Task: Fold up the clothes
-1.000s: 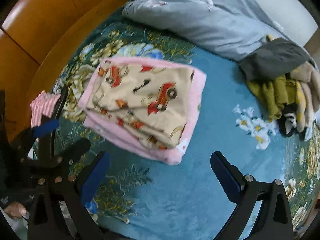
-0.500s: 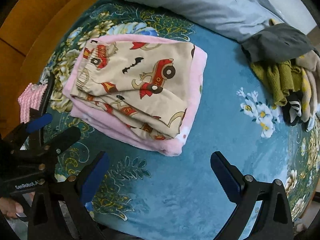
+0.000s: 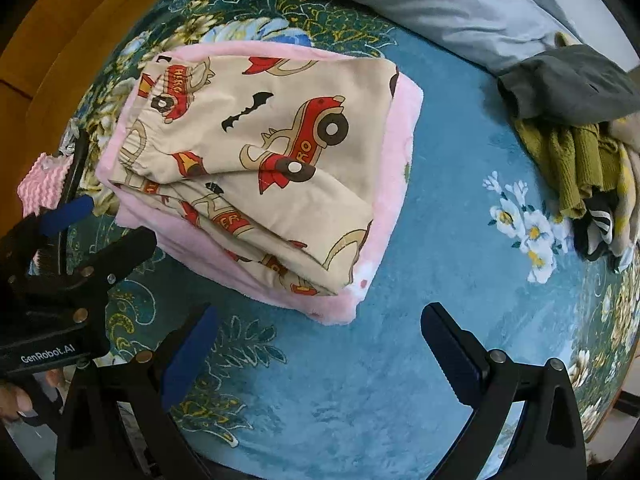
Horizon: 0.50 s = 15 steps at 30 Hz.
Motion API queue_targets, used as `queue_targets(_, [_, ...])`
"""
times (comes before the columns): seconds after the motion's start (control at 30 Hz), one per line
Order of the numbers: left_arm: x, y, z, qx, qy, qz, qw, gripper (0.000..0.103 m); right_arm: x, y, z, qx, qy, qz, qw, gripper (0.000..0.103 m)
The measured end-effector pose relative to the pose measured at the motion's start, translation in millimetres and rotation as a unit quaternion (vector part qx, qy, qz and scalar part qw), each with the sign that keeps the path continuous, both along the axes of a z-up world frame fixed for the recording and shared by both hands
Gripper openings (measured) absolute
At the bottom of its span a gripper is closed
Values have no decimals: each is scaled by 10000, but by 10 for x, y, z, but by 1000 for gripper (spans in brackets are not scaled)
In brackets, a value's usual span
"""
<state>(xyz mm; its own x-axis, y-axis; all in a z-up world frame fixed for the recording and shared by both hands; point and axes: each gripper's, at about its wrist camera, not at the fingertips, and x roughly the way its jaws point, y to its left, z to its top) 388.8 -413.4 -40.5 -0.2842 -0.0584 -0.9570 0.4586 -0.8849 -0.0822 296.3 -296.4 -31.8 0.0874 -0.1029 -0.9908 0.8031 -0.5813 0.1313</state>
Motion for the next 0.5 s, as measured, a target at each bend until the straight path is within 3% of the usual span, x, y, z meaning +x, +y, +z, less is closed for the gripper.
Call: queue_targets(0.5, [-42, -95, -294, 98, -156, -80, 9998, 103, -43, -85, -277, 228, -193, 104, 9995, 101])
